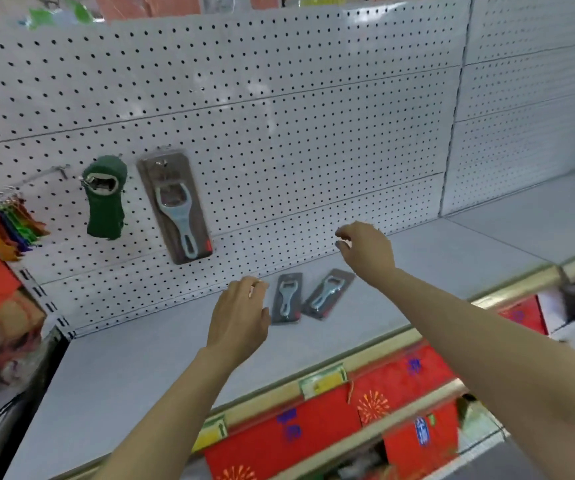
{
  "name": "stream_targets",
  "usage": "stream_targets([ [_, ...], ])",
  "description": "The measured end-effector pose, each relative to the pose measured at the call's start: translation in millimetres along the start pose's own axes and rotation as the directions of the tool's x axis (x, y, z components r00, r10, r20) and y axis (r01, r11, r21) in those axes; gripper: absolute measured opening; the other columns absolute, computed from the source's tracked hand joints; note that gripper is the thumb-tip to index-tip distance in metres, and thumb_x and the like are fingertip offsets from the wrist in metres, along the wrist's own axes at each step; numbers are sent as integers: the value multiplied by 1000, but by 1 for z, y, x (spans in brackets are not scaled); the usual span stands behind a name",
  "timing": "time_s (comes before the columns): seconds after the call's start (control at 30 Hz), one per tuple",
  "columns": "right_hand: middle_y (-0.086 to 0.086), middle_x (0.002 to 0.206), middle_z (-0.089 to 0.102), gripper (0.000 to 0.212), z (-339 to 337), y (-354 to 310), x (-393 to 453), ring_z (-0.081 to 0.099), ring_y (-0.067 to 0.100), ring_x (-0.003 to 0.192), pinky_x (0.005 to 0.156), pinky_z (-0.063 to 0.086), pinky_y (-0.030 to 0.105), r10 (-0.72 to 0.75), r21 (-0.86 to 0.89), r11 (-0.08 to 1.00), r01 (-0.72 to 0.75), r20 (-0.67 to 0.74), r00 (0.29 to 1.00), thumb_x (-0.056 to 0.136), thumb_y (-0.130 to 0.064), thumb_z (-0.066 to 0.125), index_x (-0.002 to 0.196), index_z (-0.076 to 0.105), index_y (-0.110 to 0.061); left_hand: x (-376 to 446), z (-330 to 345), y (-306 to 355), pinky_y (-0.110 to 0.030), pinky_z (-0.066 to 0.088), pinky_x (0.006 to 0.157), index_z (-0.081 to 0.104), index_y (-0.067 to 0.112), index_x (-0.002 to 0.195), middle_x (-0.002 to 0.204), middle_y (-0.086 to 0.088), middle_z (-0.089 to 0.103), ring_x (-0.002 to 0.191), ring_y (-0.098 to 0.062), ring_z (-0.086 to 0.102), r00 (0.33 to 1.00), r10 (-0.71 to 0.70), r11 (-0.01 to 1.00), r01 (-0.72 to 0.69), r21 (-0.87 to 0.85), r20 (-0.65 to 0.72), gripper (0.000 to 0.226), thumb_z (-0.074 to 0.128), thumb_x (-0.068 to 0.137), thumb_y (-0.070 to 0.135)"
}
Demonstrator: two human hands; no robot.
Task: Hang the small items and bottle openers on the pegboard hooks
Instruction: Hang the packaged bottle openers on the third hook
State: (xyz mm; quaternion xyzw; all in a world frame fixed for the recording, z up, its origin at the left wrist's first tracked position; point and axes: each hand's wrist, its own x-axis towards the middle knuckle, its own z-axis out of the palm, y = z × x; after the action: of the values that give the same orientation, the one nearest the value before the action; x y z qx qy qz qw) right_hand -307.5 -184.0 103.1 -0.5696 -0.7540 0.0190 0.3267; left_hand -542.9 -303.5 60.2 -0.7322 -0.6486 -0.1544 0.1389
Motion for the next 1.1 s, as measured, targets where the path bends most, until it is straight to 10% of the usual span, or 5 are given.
stream_targets([
  [0.63,2,114,65,27,87,159,5,56,24,110,90,40,31,-70,-134,982,131,385,920,96,-25,49,116,65,-17,155,150,117,-36,44,83,58,5,118,124,-15,56,109,-32,55,814,-221,963,271,-15,538,39,50,96,35],
  [0.9,7,88,63,20,118,154,14,57,26,83,66,42,31,290,106,913,-395,514,808,93,-23,52,83,57,-7,176,175,147,-37,43,88,53,8,124,123,-15,50,115,-34,49,702,-444,849,529,9,556,79,58,77,71],
  [1.1,11,99,63,22,122,142,34,63,32,90,80,57,46,531,432,425,-796,593,605,85,-12,60,106,54,-9,178,176,167,-39,54,79,60,15,106,108,-12,60,95,-30,61,693,-362,753,612,-242,624,64,57,64,63],
])
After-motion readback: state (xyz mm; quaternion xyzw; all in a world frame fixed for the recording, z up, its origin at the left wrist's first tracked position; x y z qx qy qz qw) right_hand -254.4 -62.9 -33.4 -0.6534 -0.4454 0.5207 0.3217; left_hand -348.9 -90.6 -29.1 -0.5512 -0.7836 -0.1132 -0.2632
